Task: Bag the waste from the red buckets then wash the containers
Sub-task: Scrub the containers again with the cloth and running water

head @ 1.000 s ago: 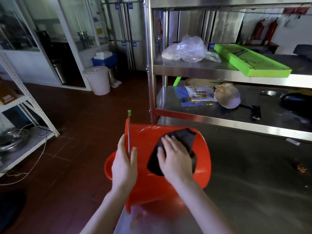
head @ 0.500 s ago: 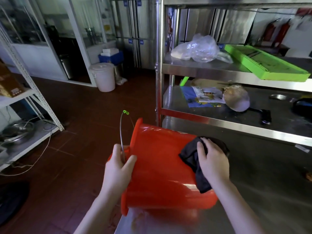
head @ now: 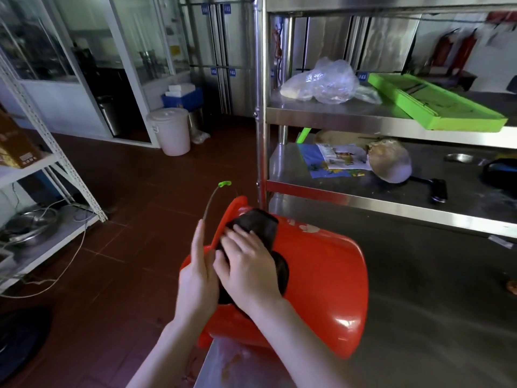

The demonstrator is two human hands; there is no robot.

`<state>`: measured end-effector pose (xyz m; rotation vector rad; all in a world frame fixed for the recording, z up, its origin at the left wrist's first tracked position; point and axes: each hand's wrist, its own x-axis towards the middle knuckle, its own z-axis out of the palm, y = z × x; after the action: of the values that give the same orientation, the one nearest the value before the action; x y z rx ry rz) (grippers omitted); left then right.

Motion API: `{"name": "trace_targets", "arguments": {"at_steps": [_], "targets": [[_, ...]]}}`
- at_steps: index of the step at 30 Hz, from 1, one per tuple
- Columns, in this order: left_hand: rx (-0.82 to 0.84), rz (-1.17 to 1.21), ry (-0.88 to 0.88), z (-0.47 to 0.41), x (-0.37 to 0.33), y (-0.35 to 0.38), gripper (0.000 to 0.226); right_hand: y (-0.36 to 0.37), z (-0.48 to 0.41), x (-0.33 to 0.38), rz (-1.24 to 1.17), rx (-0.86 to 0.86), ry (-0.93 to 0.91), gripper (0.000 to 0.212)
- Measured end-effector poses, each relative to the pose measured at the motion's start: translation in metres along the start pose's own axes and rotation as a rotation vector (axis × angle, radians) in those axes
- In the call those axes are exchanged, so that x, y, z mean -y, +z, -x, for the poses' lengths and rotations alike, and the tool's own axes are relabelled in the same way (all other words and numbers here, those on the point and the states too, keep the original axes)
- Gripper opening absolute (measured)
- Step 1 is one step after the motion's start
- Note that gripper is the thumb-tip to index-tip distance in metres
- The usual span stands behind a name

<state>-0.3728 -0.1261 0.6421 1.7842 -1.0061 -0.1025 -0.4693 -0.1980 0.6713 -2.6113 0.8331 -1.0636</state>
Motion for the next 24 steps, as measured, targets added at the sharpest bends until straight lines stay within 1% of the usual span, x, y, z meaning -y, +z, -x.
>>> {"name": "trace_targets", "arguments": {"at_steps": [2, 4, 5, 7, 10, 11, 12, 13, 14, 17, 19, 20, 22, 24], "targets": [[-0.037, 0.008, -0.019, 0.007, 0.011, -0.008, 0.066, -0.001, 0.003, 0.001, -0.045, 0.088, -0.027, 0.038], [-0.058, -0.011, 0.005, 0.013, 0.016, -0.012, 0.065, -0.014, 0.012, -0.015, -0.04, 0.06, 0.028, 0.037], [-0.066, -0.015, 0.01, 0.017, 0.016, -0.012, 0.065, -0.024, 0.018, -0.028, -0.035, 0.015, 0.101, 0.035], [-0.076, 0.01, 0.002, 0.023, 0.015, -0.01, 0.063, -0.046, 0.031, -0.059, 0.02, -0.054, 0.334, 0.032], [-0.091, 0.025, 0.039, 0.033, 0.01, -0.009, 0.064, -0.086, 0.041, -0.109, 0.074, -0.045, 0.735, 0.025], [-0.099, 0.021, 0.06, 0.038, 0.007, -0.007, 0.064, -0.094, 0.038, -0.118, 0.062, -0.041, 0.827, 0.025], [-0.103, 0.019, 0.081, 0.043, 0.004, -0.005, 0.064, -0.097, 0.033, -0.12, 0.065, -0.029, 0.87, 0.027], [-0.099, 0.022, 0.096, 0.048, 0.001, -0.001, 0.063, -0.094, 0.025, -0.115, 0.084, -0.017, 0.856, 0.028], [-0.088, 0.032, 0.105, 0.053, -0.001, 0.004, 0.063, -0.087, 0.017, -0.103, 0.104, -0.009, 0.789, 0.028], [-0.046, 0.075, 0.111, 0.066, -0.008, 0.022, 0.065, -0.05, 0.0, -0.045, 0.102, -0.005, 0.426, 0.031], [-0.026, 0.113, 0.11, 0.069, -0.009, 0.025, 0.06, -0.037, -0.002, -0.021, 0.093, 0.008, 0.27, 0.038], [-0.035, 0.119, 0.111, 0.067, -0.009, 0.023, 0.059, -0.038, -0.003, -0.019, 0.078, 0.007, 0.239, 0.04], [-0.047, 0.103, 0.118, 0.063, -0.007, 0.019, 0.057, -0.05, 0.002, -0.035, 0.084, 0.003, 0.262, 0.039], [-0.052, 0.094, 0.12, 0.063, -0.005, 0.016, 0.058, -0.069, 0.016, -0.065, 0.128, -0.003, 0.387, 0.035]]}}
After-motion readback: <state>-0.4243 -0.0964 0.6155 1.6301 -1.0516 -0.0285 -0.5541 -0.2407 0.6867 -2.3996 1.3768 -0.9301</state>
